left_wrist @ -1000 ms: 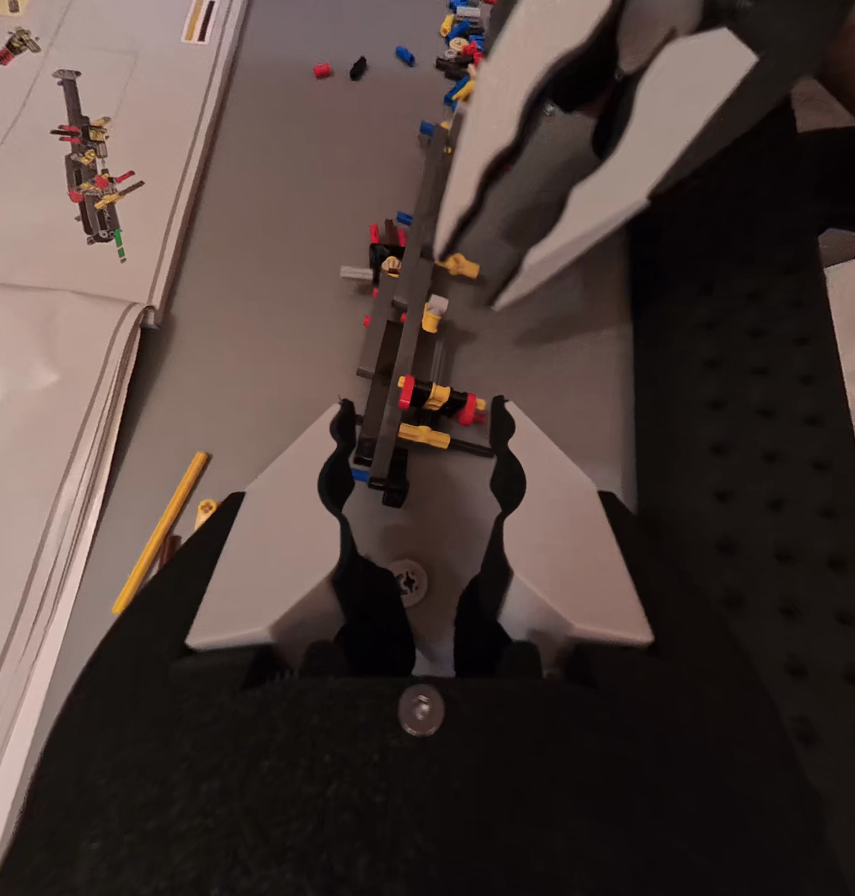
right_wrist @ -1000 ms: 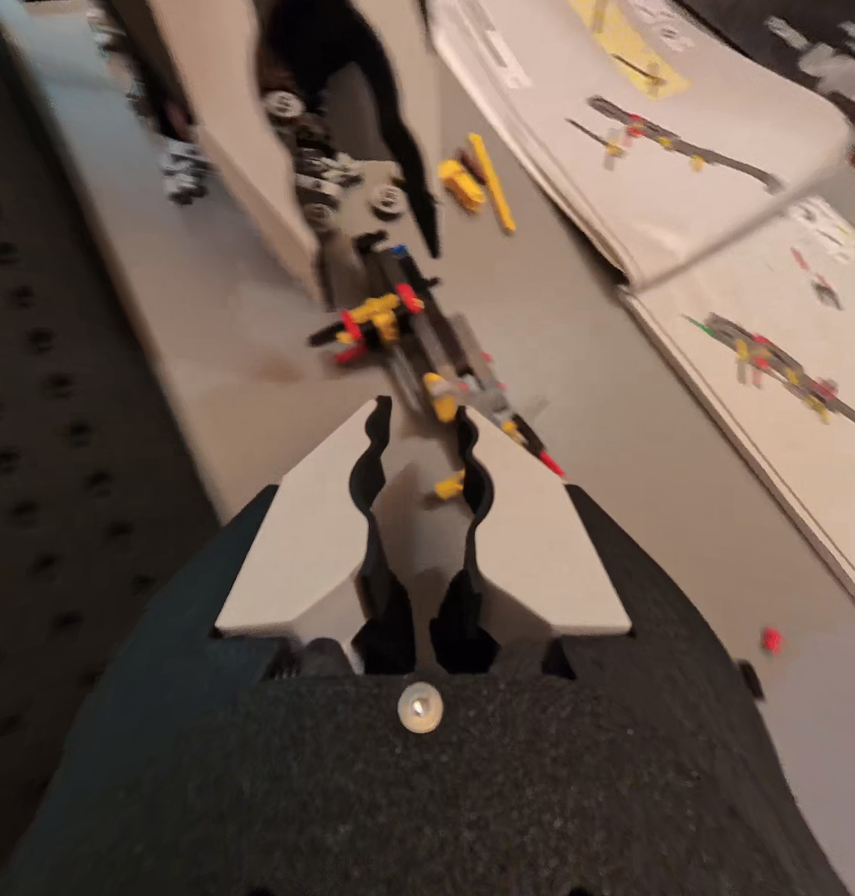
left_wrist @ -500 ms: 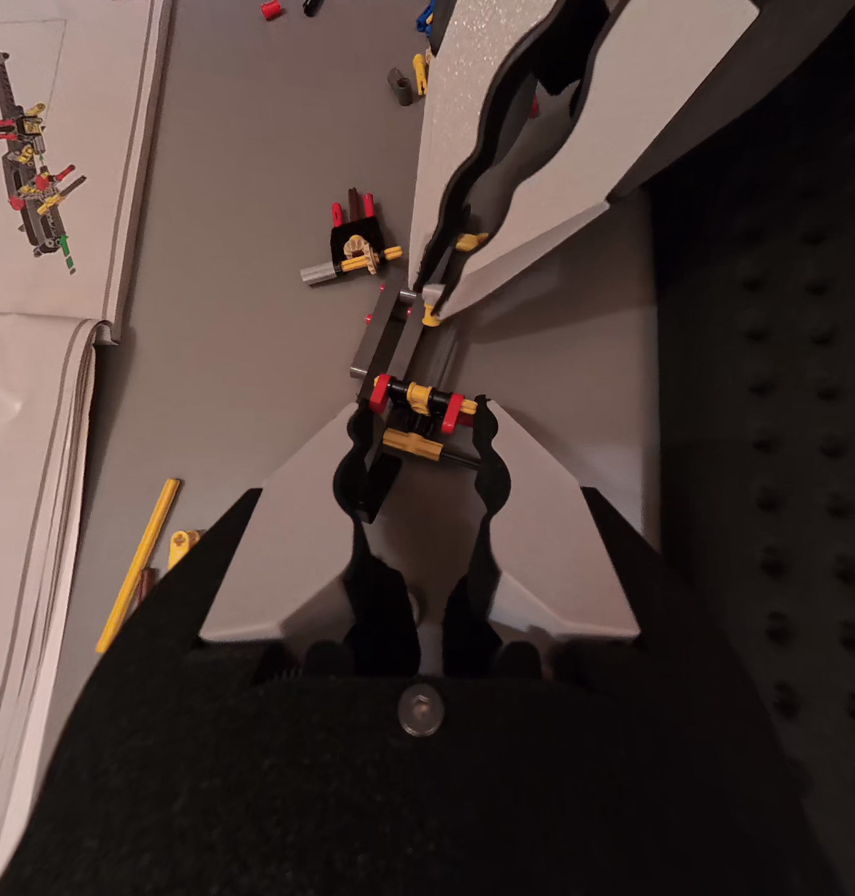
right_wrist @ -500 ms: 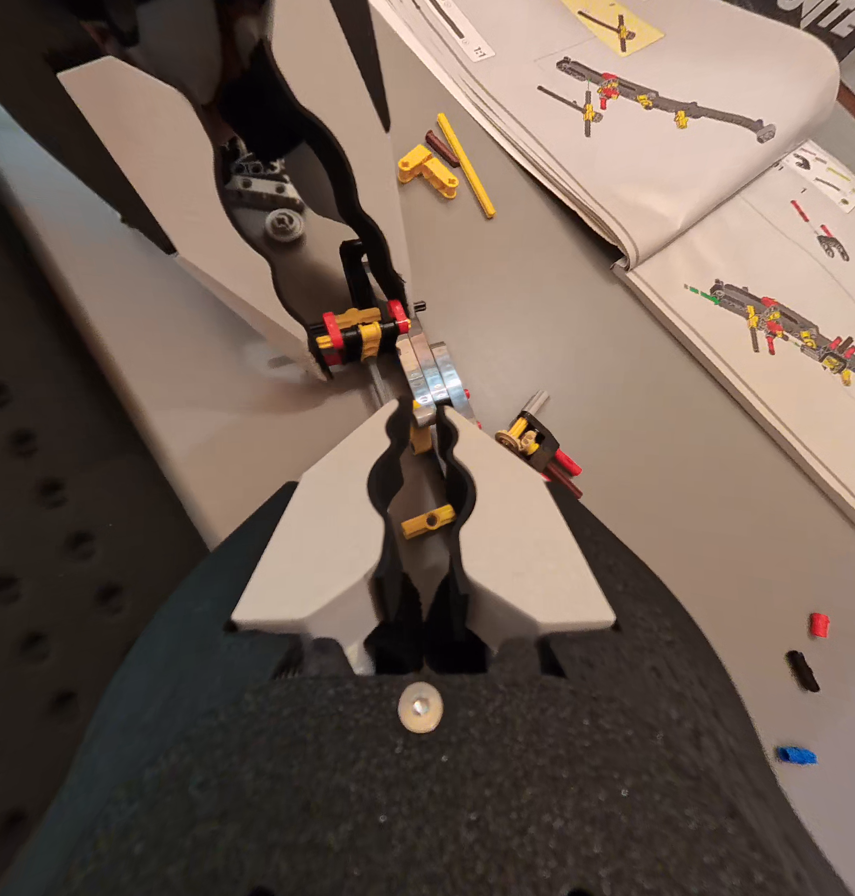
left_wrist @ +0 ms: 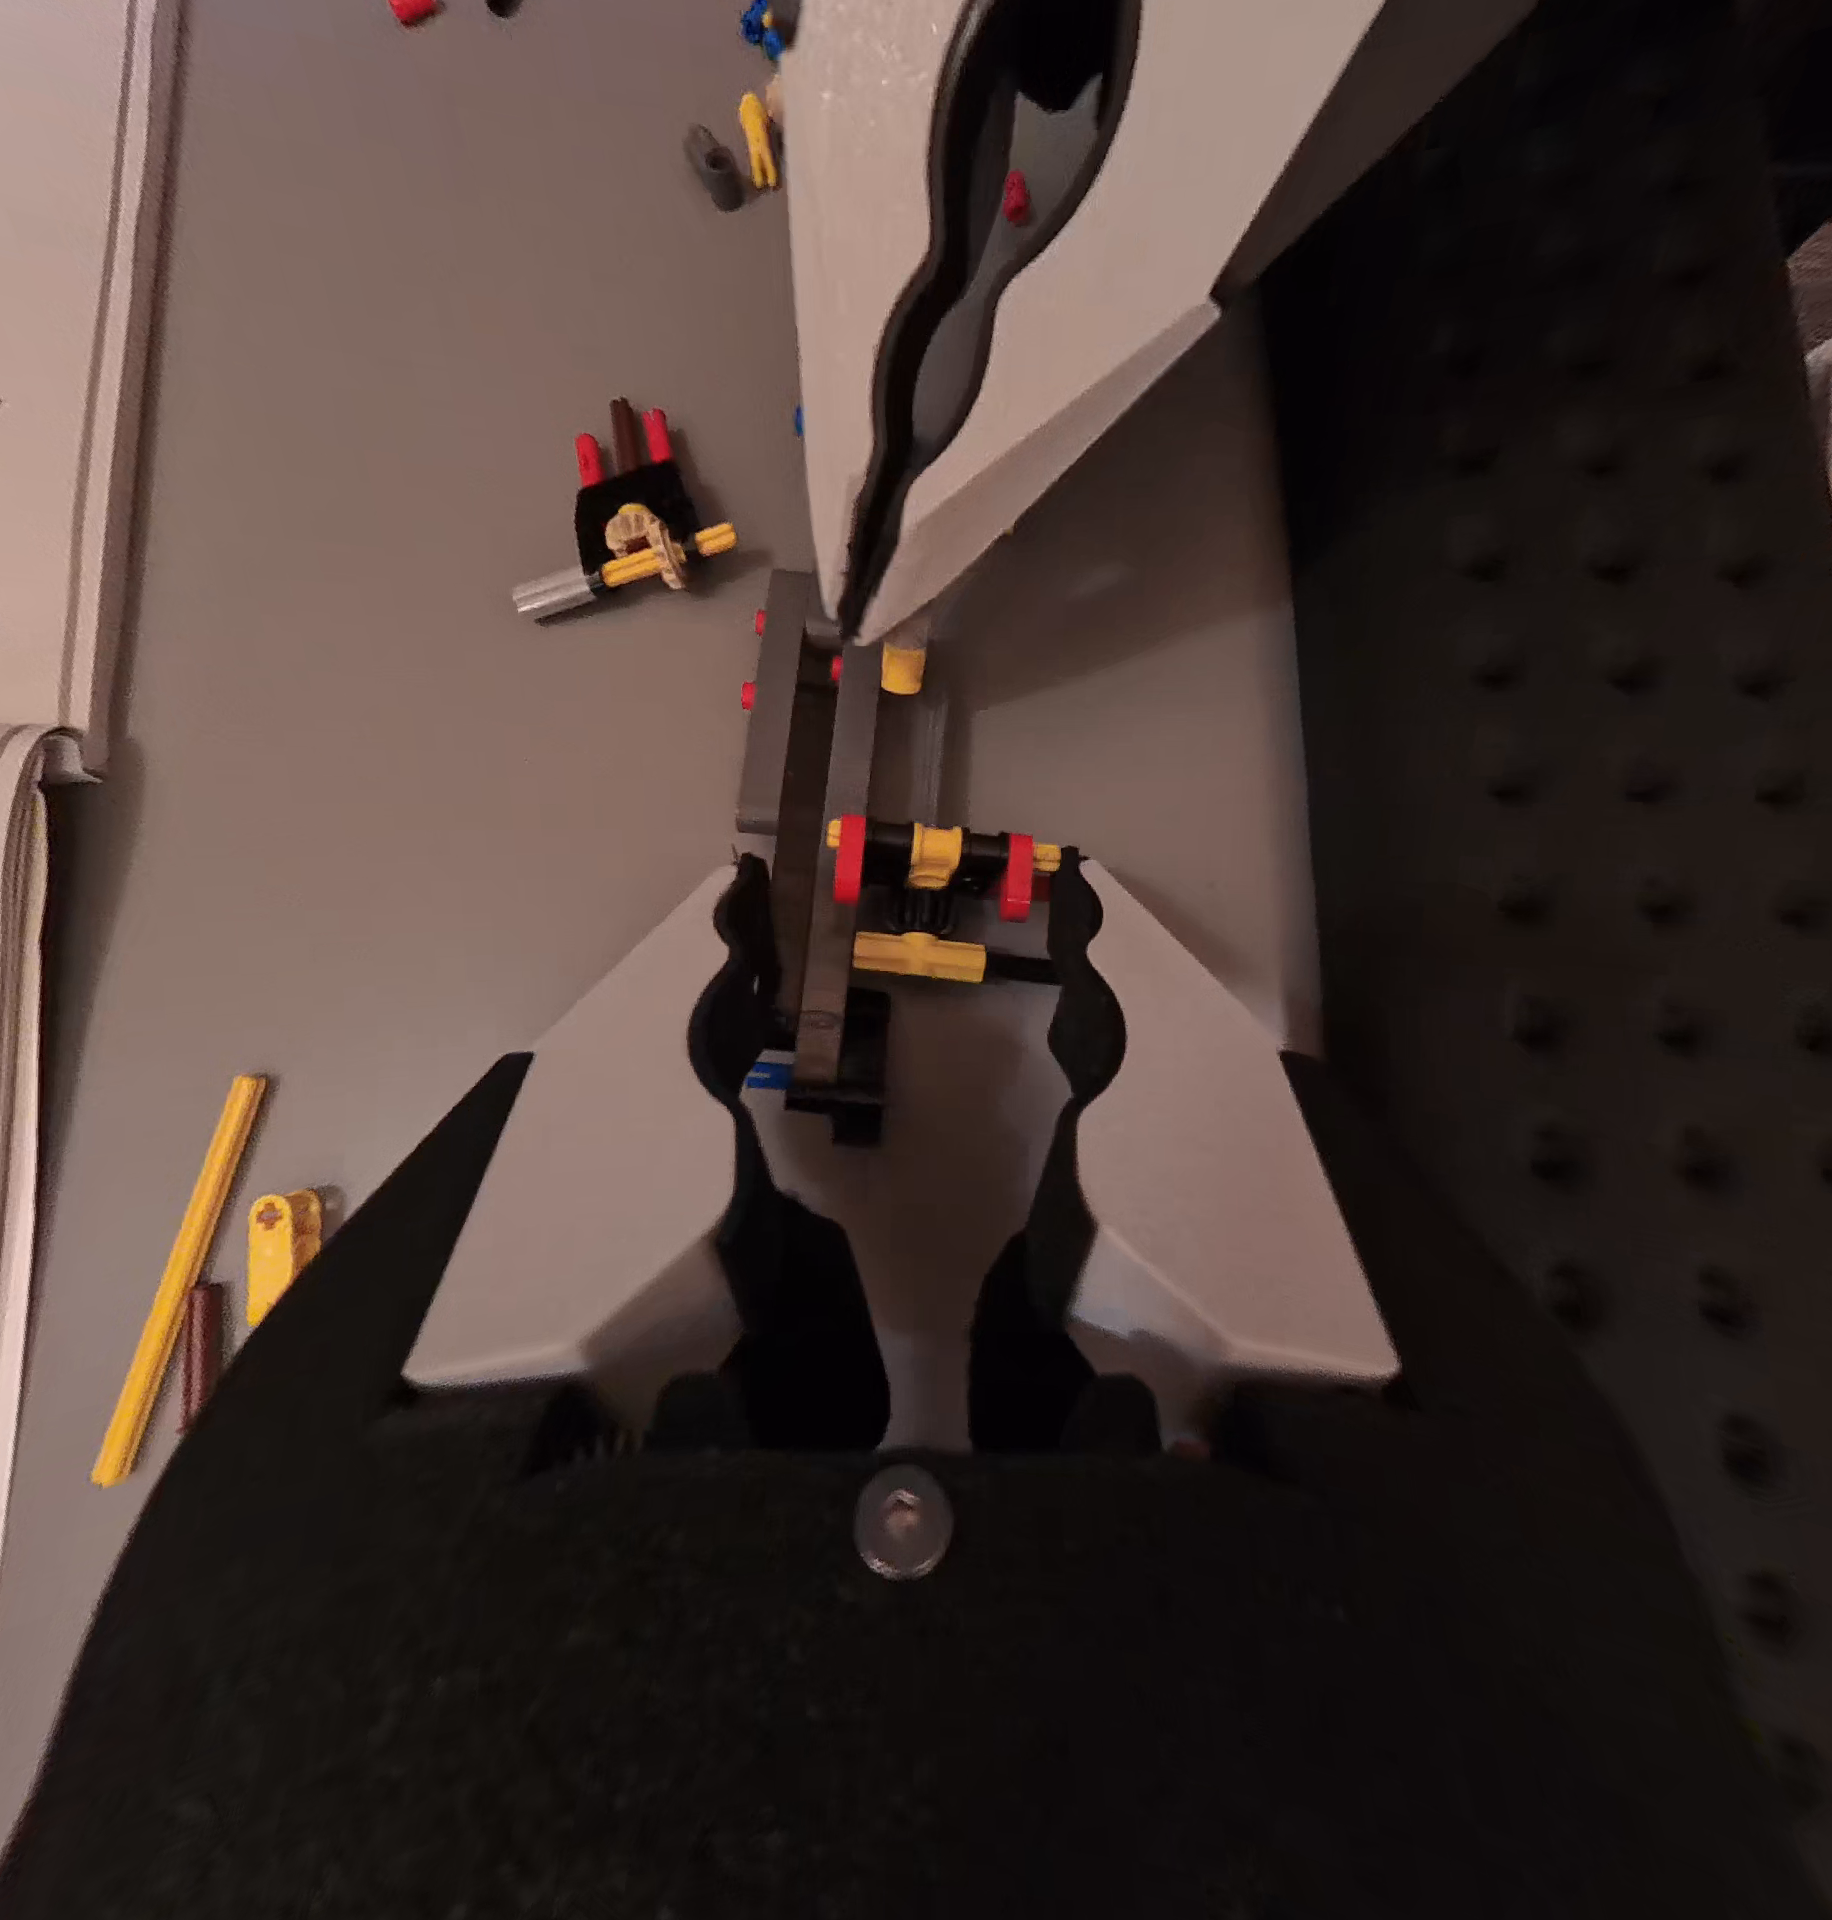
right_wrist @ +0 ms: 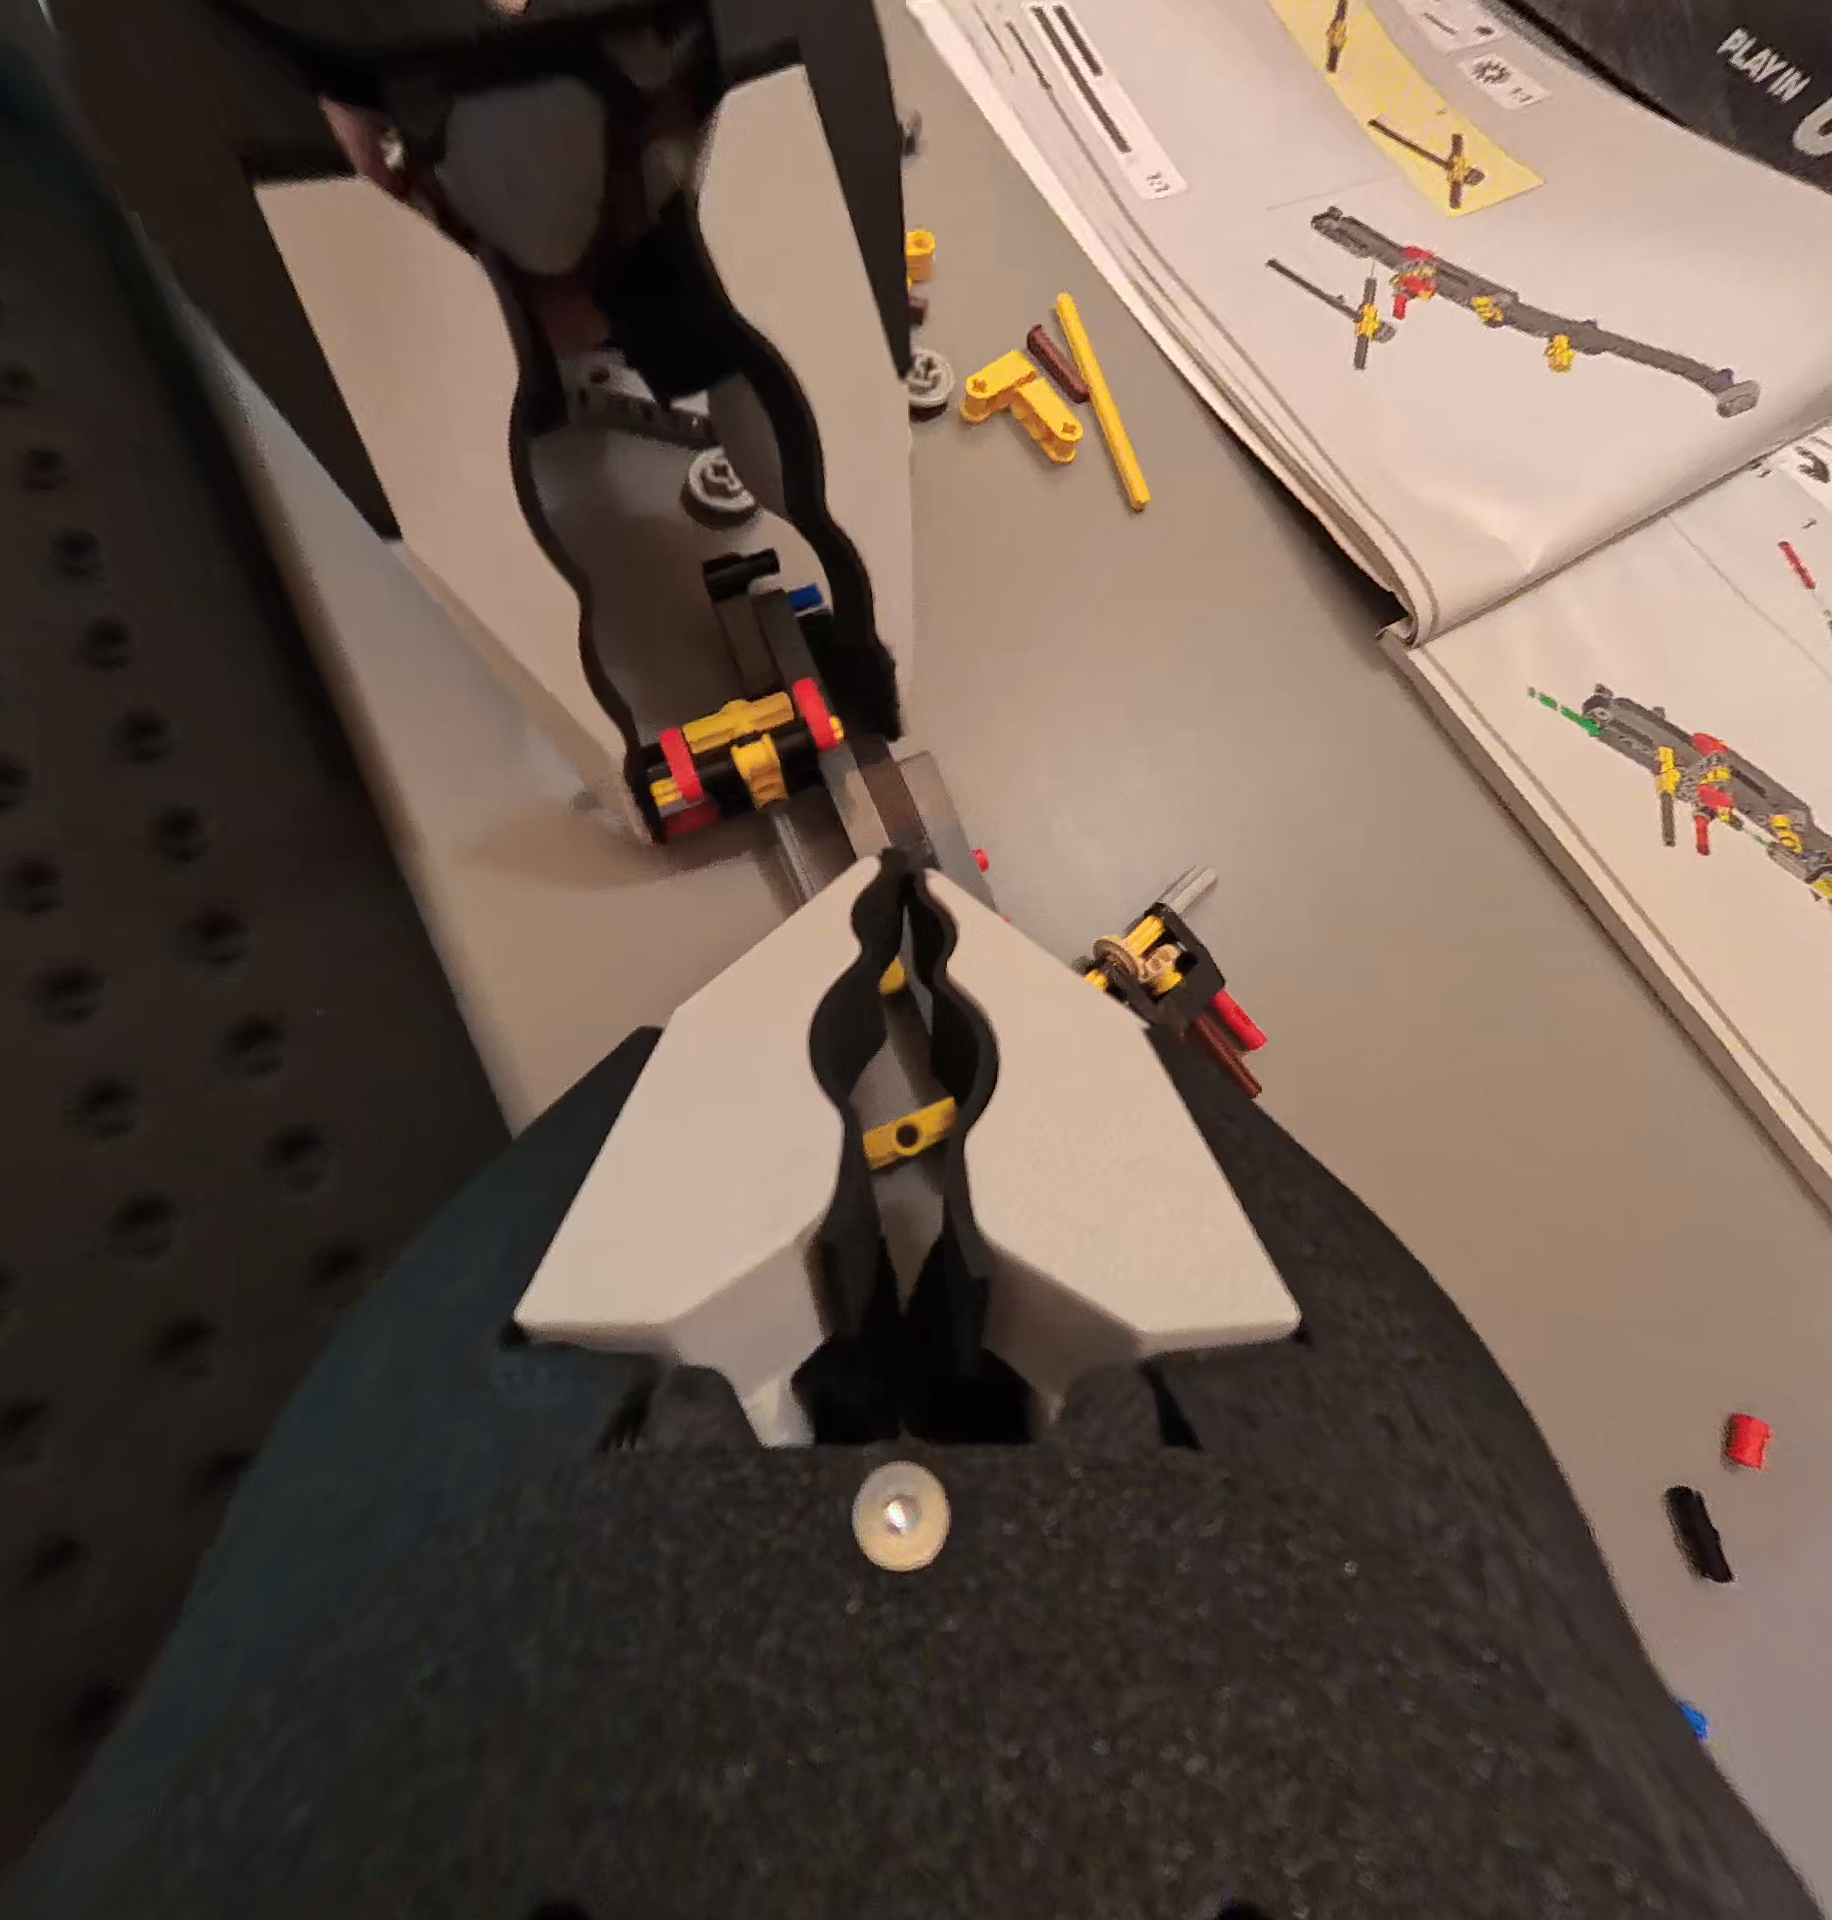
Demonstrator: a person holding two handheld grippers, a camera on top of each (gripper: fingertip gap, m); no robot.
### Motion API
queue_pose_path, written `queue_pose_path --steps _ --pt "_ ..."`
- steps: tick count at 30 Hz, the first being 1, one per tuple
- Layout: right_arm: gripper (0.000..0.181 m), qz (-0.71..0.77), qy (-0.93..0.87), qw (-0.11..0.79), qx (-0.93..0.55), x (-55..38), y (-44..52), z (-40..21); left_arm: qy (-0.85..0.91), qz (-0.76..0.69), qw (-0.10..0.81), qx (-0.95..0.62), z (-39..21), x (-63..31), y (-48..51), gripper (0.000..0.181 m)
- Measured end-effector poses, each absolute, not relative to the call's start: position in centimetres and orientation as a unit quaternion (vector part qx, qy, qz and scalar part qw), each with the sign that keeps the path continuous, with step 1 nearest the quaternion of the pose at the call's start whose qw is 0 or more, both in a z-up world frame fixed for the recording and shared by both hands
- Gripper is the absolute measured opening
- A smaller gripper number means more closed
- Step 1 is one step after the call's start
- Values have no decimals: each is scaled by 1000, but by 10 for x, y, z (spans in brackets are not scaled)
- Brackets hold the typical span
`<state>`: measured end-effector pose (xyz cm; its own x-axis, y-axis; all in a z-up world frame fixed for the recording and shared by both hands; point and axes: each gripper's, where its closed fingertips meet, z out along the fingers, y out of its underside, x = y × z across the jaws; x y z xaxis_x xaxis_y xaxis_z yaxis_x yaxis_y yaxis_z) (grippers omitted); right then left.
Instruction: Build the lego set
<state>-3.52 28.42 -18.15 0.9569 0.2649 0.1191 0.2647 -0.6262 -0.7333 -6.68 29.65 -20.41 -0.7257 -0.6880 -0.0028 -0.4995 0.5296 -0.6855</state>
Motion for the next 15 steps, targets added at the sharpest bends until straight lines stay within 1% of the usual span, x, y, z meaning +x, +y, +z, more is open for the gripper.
queue_pose_path --steps 5,7,11,14,15 --pt "4 -15 -128 408 -904 -29 286 -181 857 -333 166 -356 -203 -66 300 51" --pt "10 -24 -116 425 -897 -25 285 -173 846 -335 183 -373 -199 -65 307 50" --pt "21 -21 -75 457 -886 -16 283 -158 808 -364 186 -423 -186 -69 320 50" --pt "36 -2 -97 478 -873 -28 285 -156 778 -368 181 -475 -187 -74 333 50" --pt "38 7 -105 477 -873 -34 286 -159 765 -374 171 -495 -188 -75 336 50"
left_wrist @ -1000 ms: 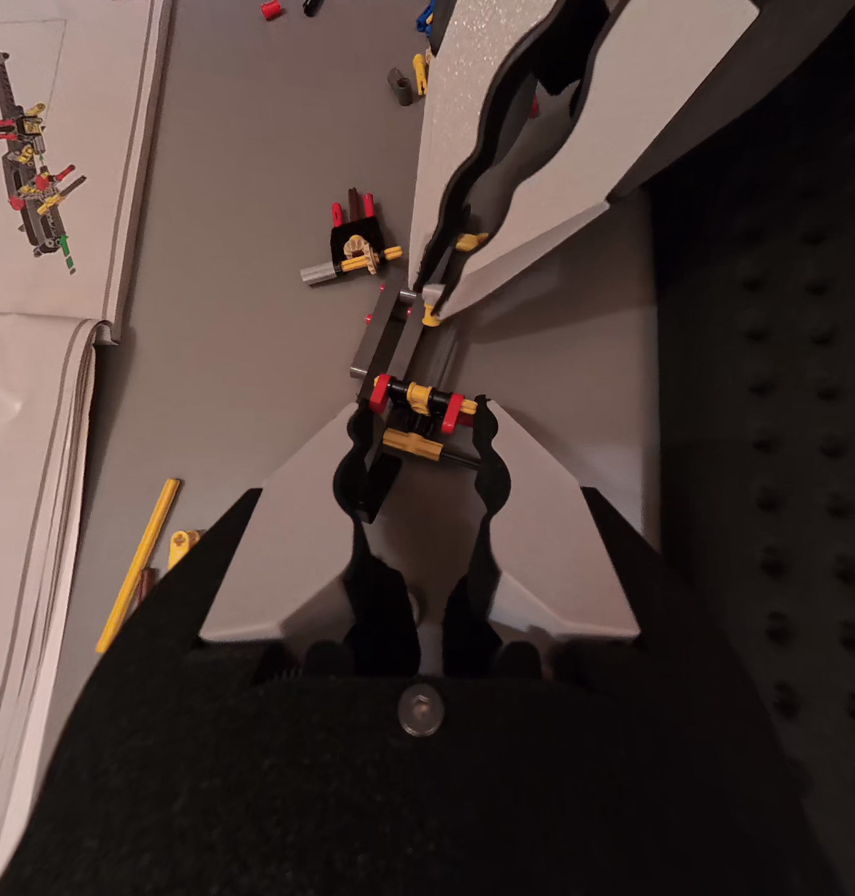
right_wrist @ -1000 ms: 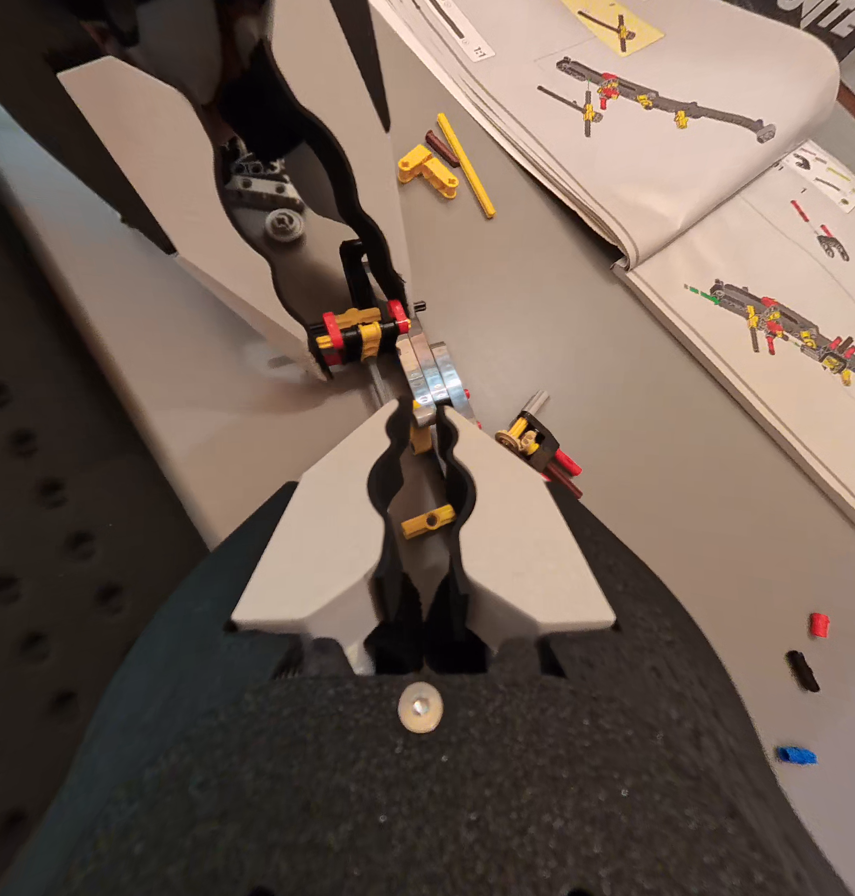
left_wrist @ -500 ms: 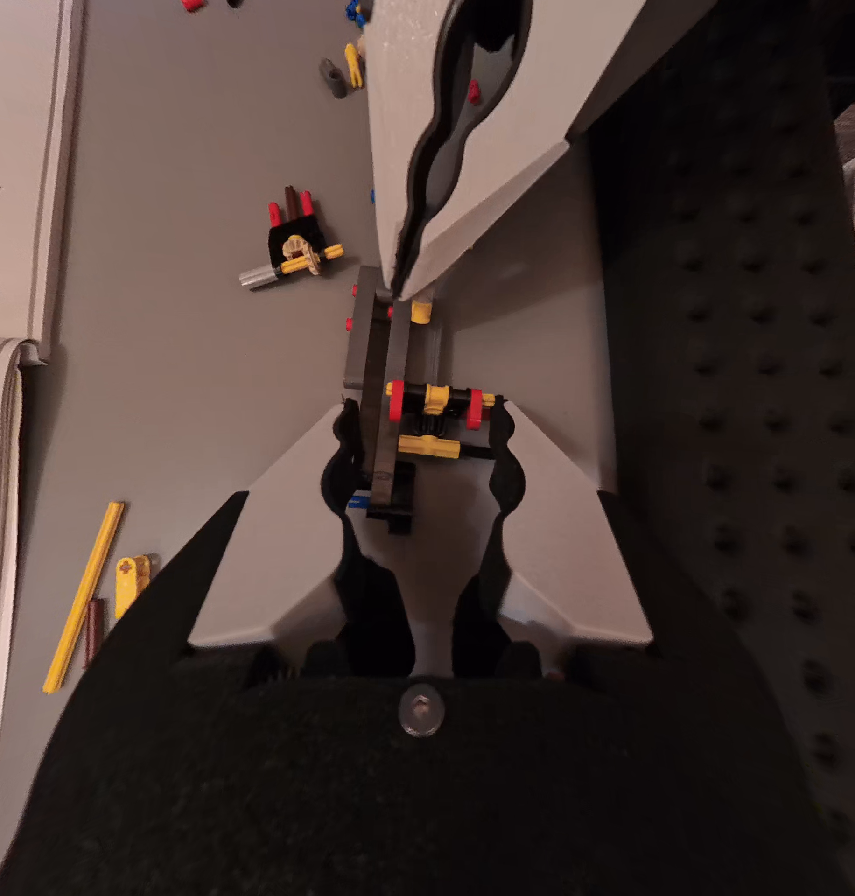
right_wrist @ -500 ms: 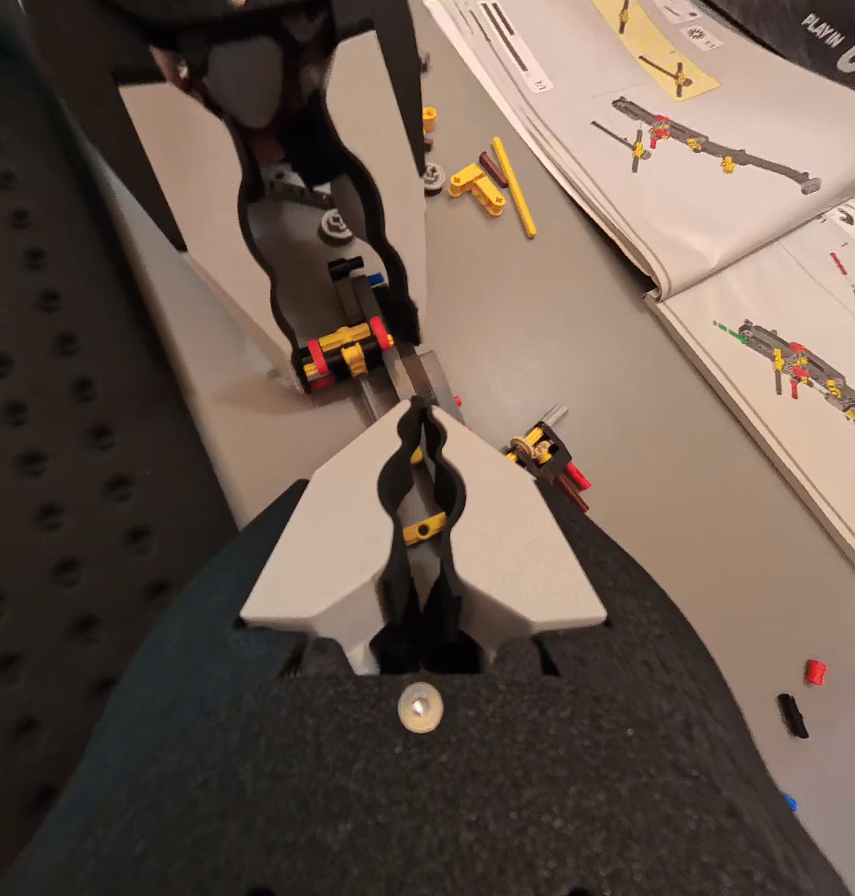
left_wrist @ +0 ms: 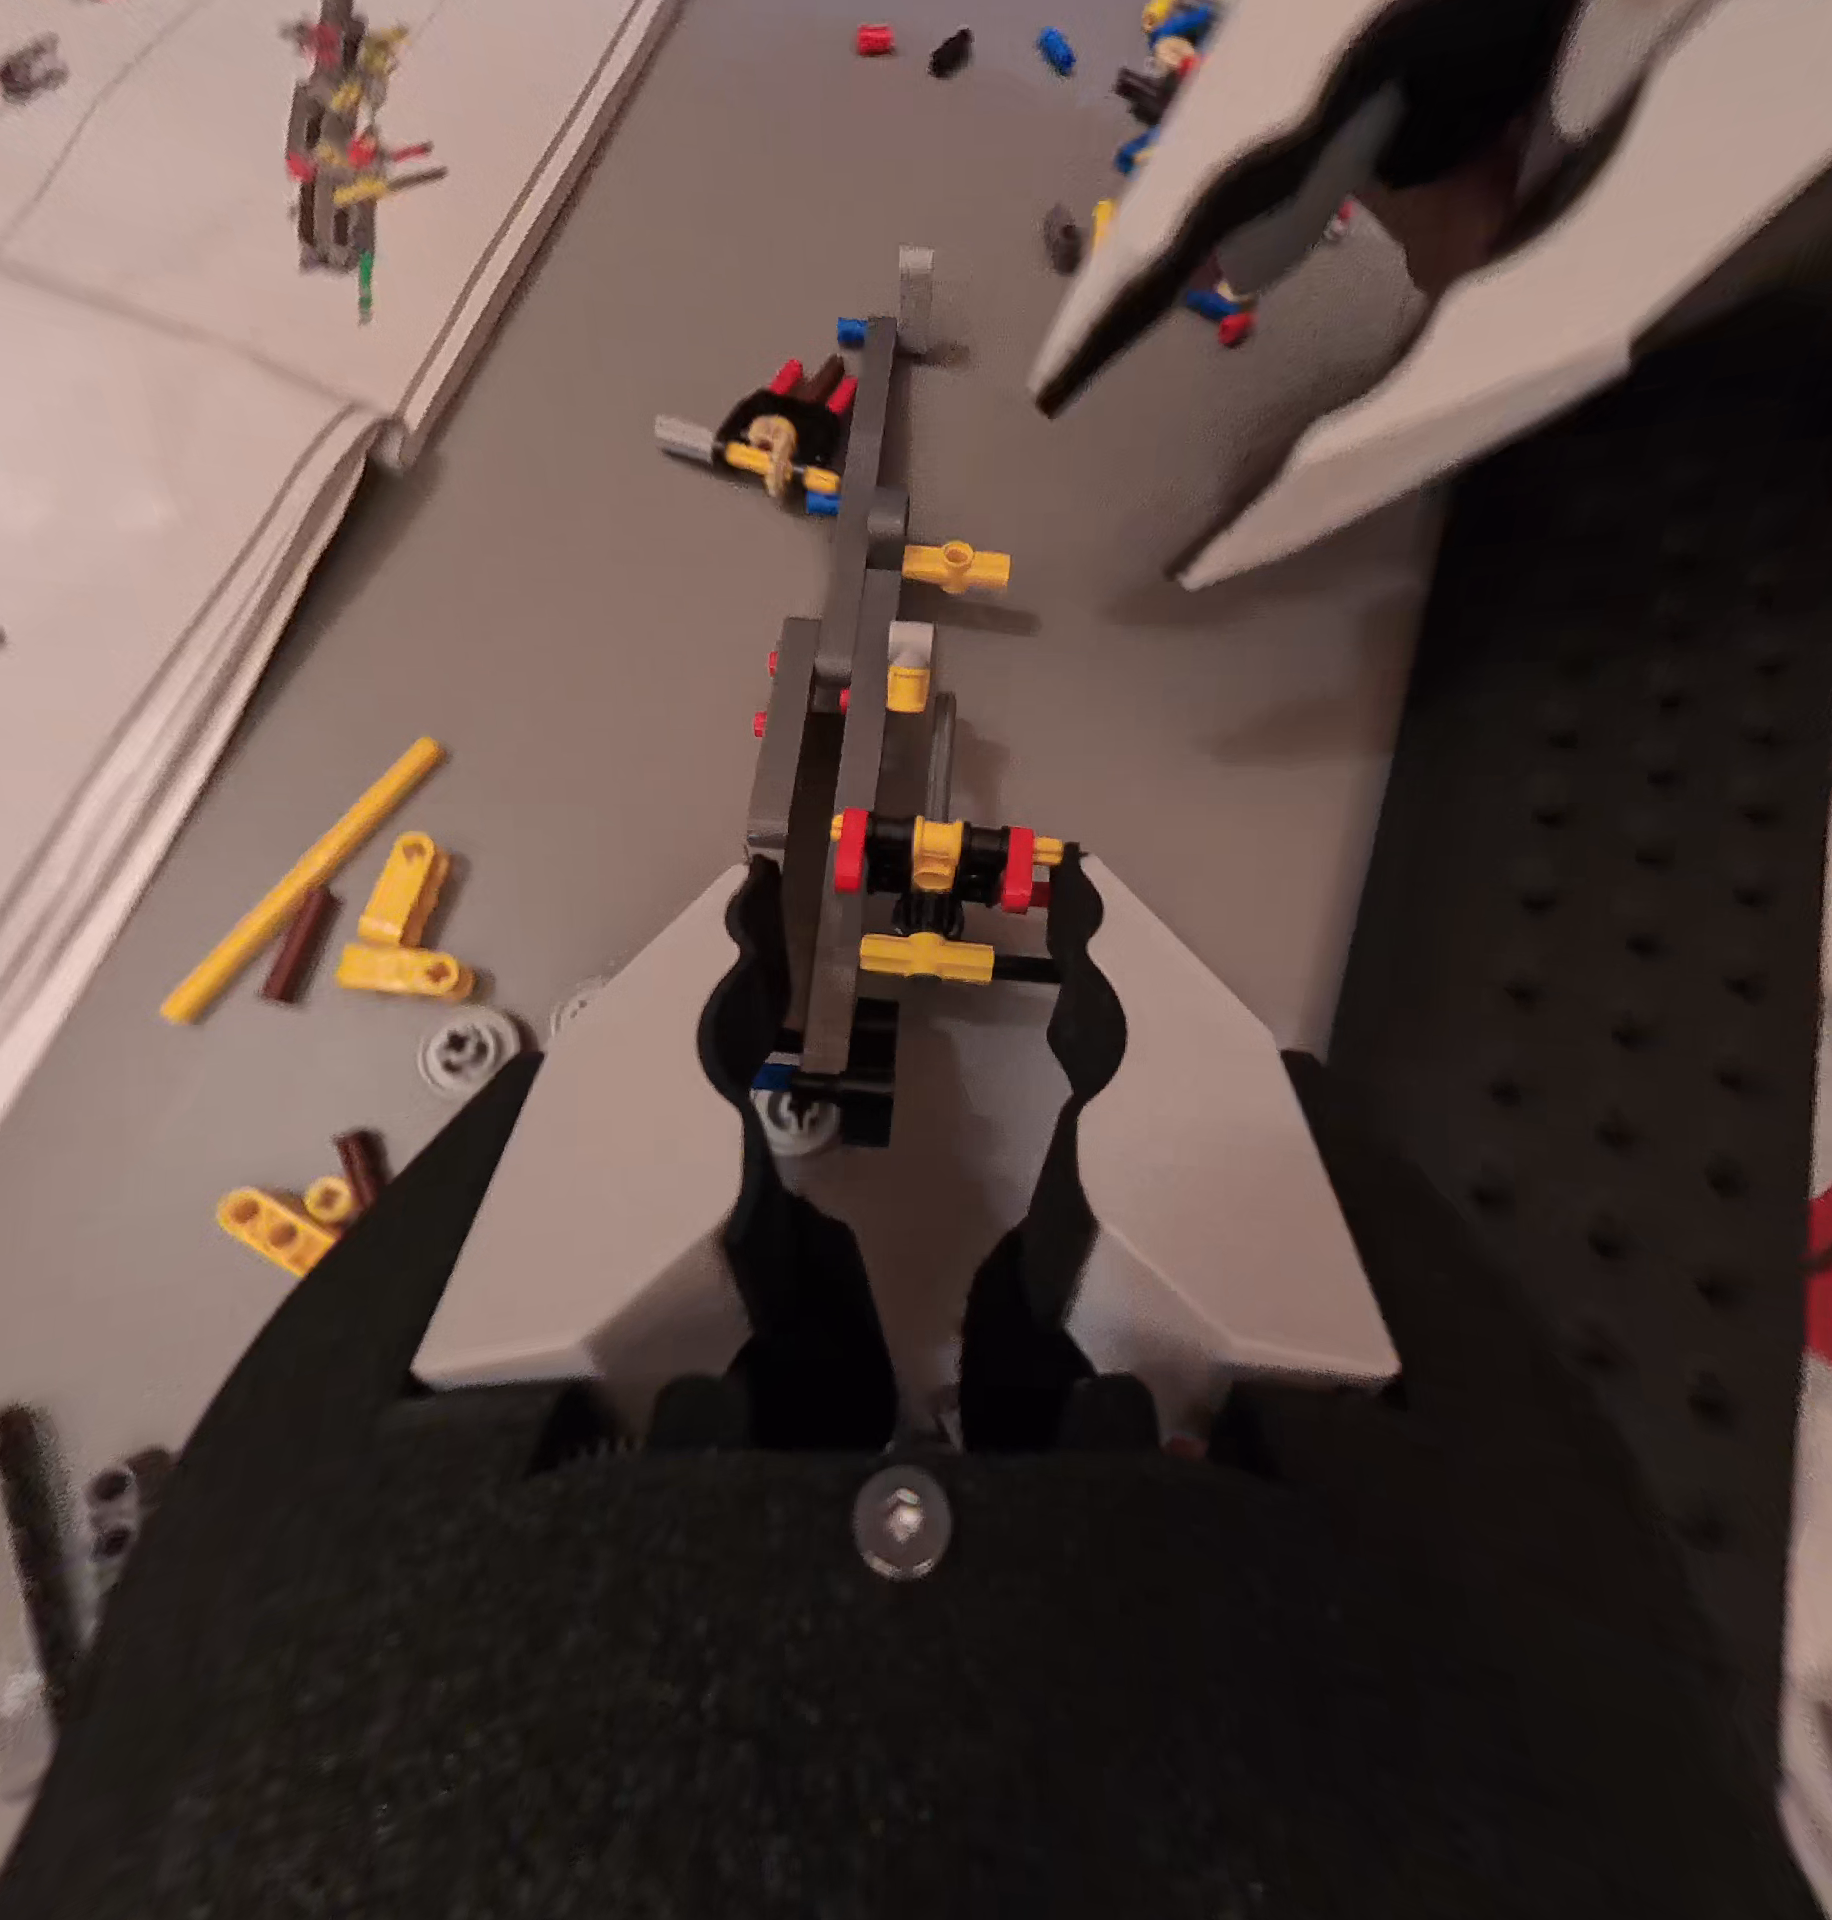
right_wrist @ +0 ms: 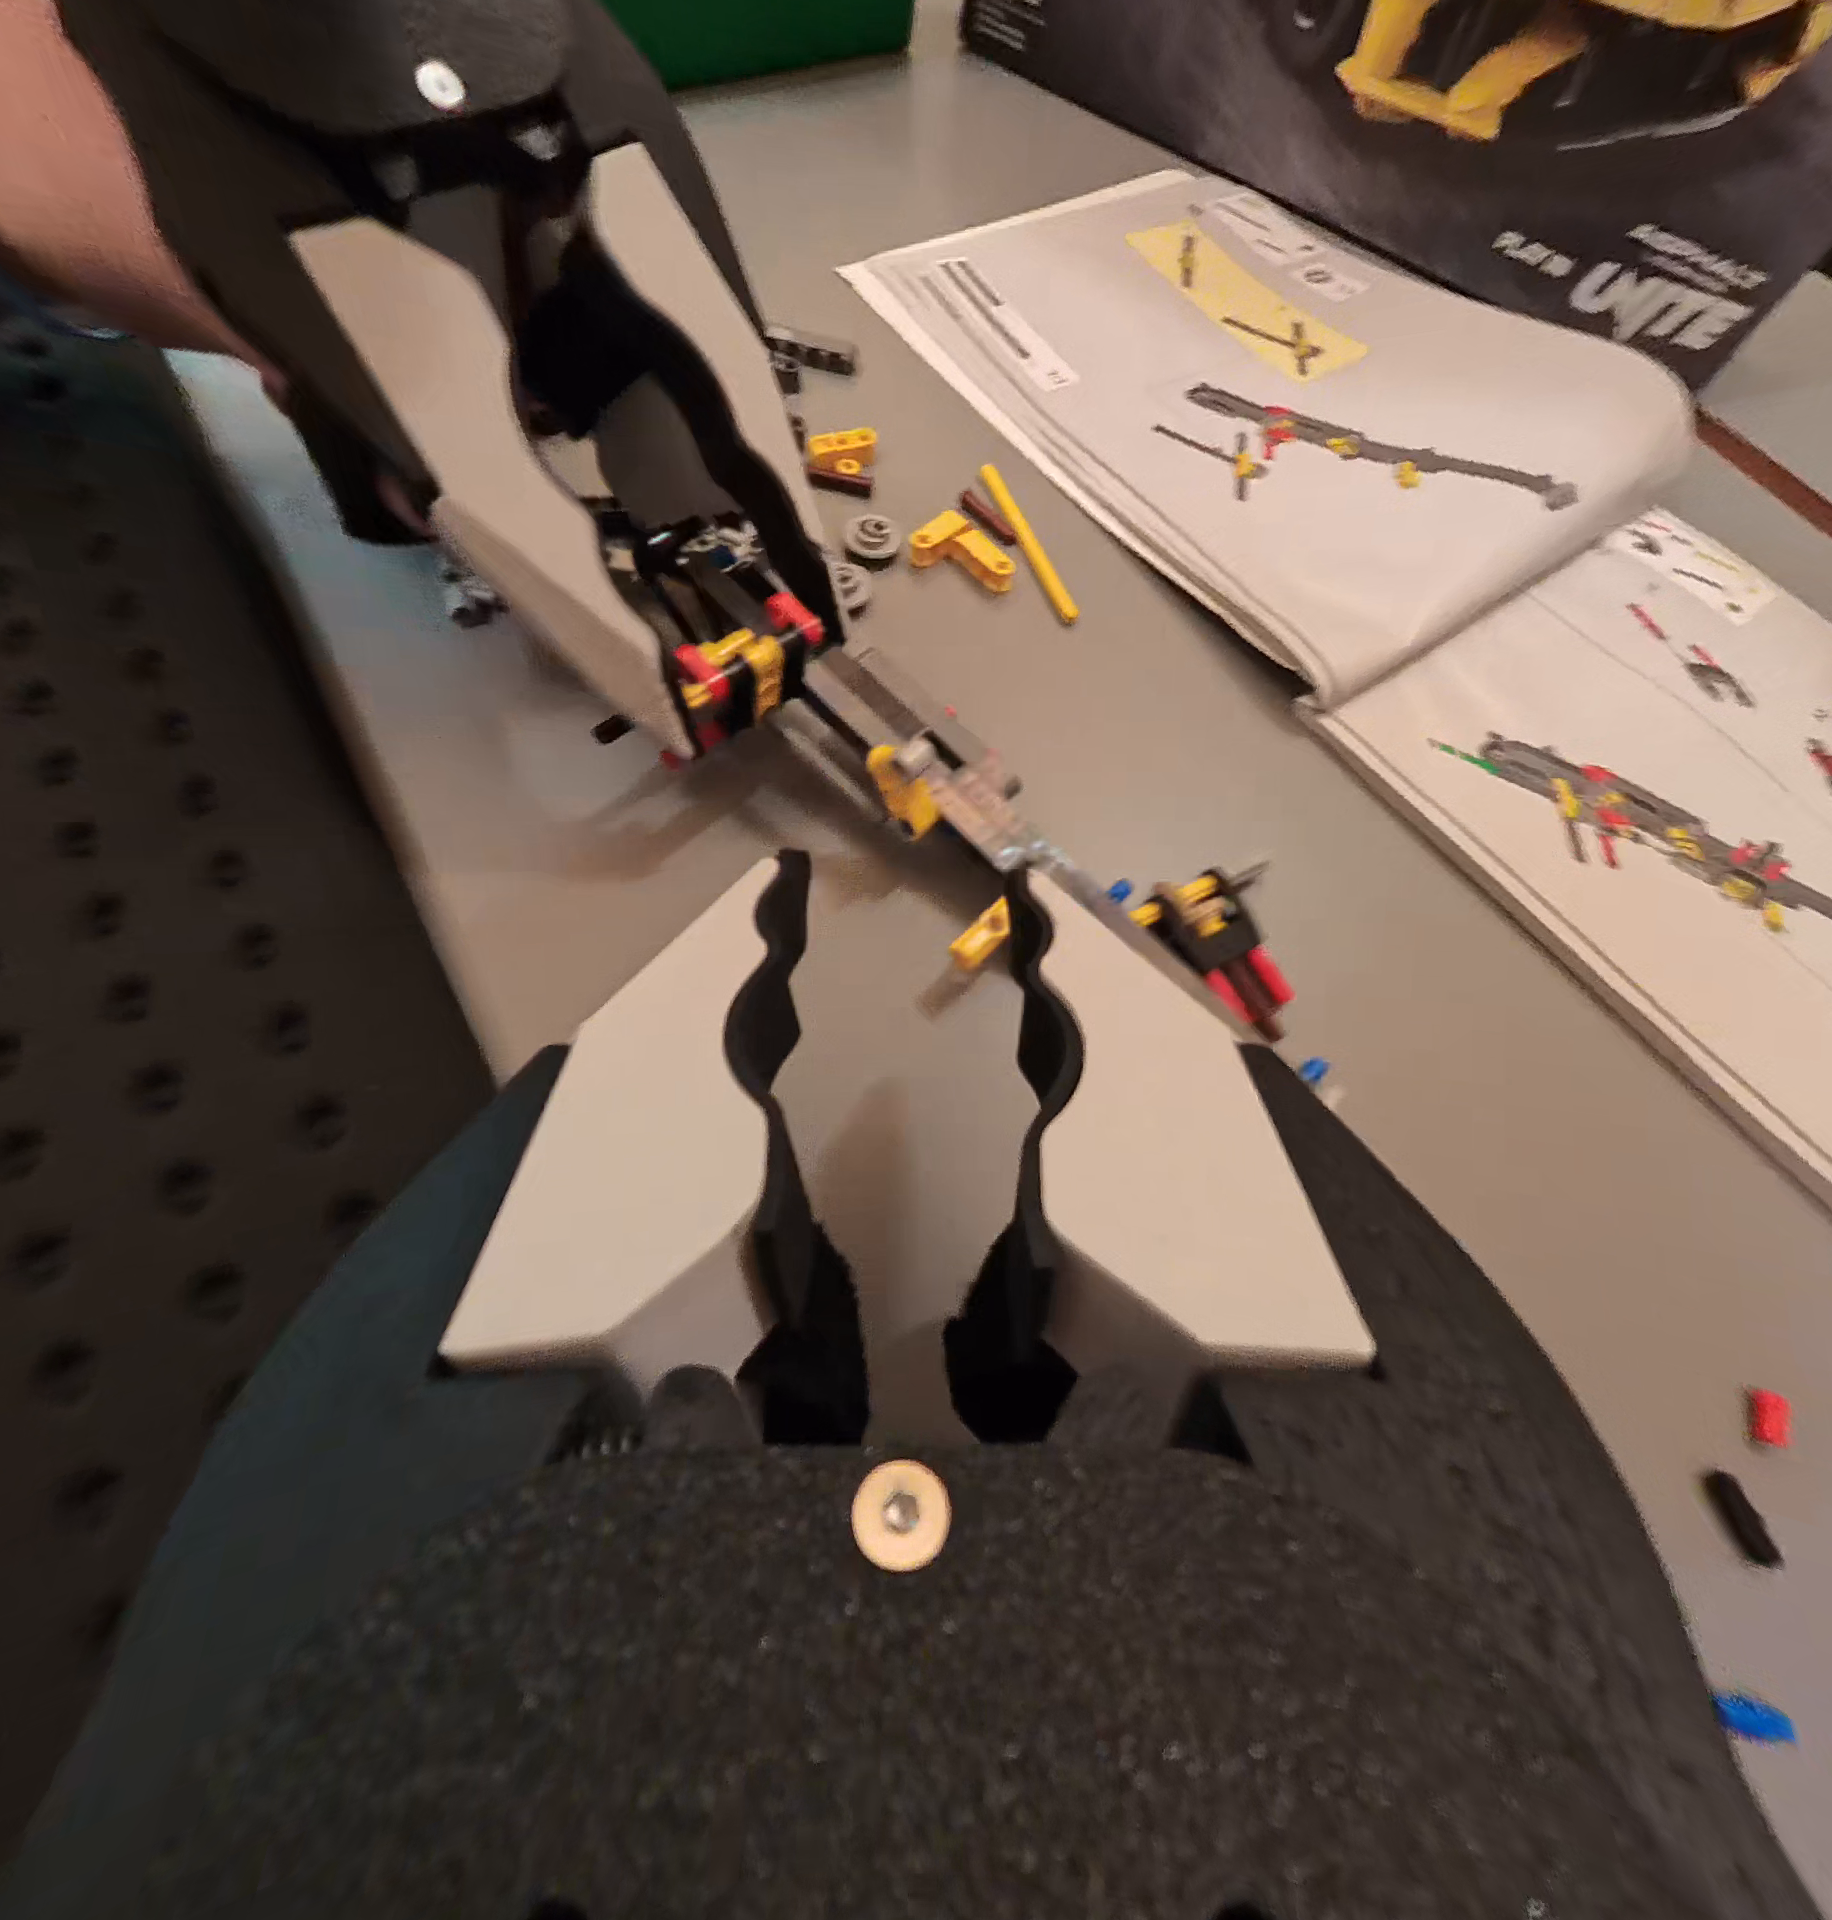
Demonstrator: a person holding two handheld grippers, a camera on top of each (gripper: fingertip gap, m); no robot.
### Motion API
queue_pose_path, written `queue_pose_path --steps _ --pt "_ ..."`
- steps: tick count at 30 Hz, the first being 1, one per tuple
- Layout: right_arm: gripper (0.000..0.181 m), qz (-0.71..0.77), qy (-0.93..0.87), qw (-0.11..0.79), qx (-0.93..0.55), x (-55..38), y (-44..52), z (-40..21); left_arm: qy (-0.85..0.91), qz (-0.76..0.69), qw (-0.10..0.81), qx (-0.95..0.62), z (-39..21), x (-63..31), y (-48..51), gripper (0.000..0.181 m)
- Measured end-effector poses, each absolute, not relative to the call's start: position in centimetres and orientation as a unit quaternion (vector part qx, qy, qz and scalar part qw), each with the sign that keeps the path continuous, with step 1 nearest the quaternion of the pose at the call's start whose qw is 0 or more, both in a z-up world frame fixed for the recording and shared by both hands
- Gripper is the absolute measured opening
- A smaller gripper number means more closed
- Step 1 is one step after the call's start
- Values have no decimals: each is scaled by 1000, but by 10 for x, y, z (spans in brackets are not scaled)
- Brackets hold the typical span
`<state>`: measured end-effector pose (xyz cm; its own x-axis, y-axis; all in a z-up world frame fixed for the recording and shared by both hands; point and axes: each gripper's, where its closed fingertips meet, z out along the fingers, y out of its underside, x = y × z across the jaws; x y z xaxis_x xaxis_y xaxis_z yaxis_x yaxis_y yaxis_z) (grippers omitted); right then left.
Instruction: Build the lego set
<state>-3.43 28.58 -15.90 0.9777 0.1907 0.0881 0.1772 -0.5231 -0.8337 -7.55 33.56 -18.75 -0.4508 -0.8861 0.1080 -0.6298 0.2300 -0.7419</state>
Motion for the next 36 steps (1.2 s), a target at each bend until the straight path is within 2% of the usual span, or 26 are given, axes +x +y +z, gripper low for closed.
queue_pose_path --steps 5,14,19,24,27,31,32,36 --pt "52 -10 -140 441 -886 -53 300 -182 717 -405 148 -547 -186 -82 341 50" --pt "55 14 -160 451 -878 -76 320 -182 738 -384 172 -528 -185 -92 333 50" --pt "51 -19 -161 452 -877 -63 313 -174 723 -392 166 -544 -180 -96 339 50" --pt "41 -68 -100 482 -868 -3 299 -153 704 -395 171 -564 -165 -122 352 49" --pt "41 -44 -79 457 -885 28 305 -168 703 -395 177 -564 -162 -133 354 49" --pt "41 52 -57 368 -926 38 316 -198 703 -390 173 -569 -165 -136 356 50" --pt "37 60 -51 361 -929 37 317 -199 707 -384 170 -569 -168 -137 354 50" --pt "41 61 -22 350 -935 37 324 -194 716 -376 178 -561 -175 -128 342 50"
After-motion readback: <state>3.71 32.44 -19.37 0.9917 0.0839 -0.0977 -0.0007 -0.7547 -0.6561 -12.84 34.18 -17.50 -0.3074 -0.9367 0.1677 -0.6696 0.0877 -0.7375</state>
